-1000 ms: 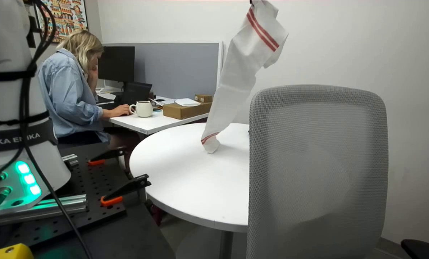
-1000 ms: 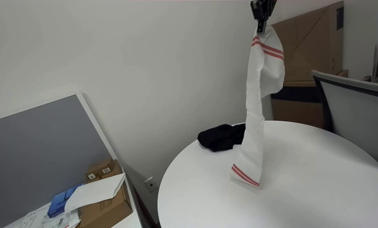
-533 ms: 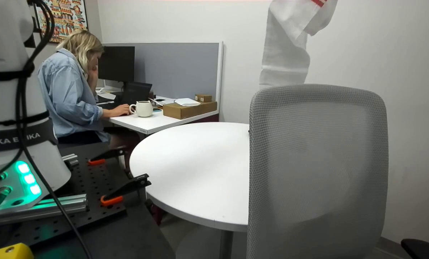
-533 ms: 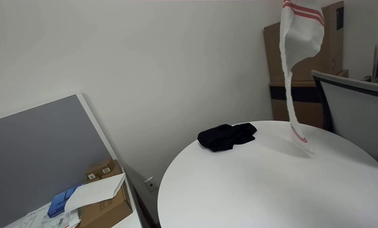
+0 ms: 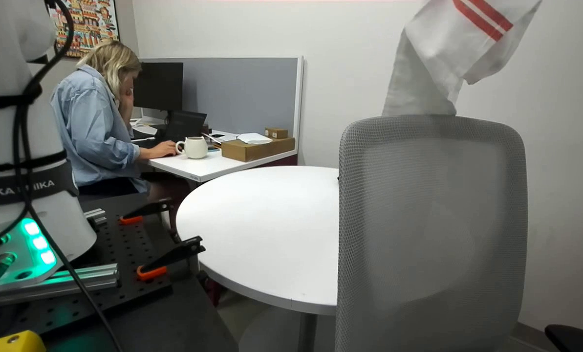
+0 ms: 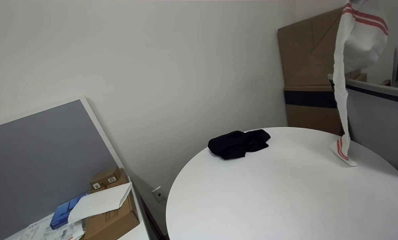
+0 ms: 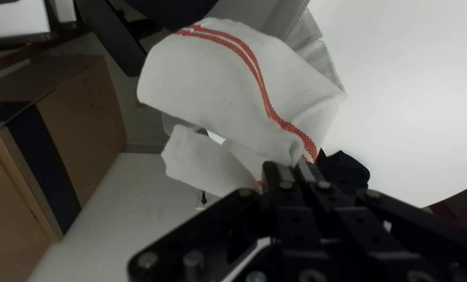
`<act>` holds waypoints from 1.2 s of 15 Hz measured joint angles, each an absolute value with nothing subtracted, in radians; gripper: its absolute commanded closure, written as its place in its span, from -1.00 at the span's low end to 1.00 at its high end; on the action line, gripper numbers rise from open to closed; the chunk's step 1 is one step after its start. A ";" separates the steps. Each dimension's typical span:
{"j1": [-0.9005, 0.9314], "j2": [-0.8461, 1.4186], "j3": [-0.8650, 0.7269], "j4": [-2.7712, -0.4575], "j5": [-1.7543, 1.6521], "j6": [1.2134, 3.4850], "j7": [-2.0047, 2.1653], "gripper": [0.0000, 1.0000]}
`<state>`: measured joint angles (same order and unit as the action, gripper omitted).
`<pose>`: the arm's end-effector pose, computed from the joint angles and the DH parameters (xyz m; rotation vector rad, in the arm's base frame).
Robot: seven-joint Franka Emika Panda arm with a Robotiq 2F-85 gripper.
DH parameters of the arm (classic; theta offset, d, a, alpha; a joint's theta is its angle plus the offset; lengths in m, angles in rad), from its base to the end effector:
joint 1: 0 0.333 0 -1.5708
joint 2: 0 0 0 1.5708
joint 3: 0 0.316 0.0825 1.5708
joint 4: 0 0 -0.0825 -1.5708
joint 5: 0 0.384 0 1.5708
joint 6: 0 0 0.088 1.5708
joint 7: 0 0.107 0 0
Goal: Place the towel on the backrest of the grey chair
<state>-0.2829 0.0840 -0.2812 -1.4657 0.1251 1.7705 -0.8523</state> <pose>0.5164 -0.3044 0.6487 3.0221 0.4270 0.3623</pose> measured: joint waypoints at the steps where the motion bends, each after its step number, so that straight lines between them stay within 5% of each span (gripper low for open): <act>1: -0.303 0.099 -0.289 -1.473 0.125 1.770 -0.860 0.98; 15: -0.467 0.116 -0.405 -1.829 0.029 1.935 -0.875 0.98; 16: -0.469 0.126 -0.408 -1.838 0.009 1.960 -0.863 0.44; 18: -0.470 0.147 -0.412 -1.843 -0.028 1.997 -0.835 0.31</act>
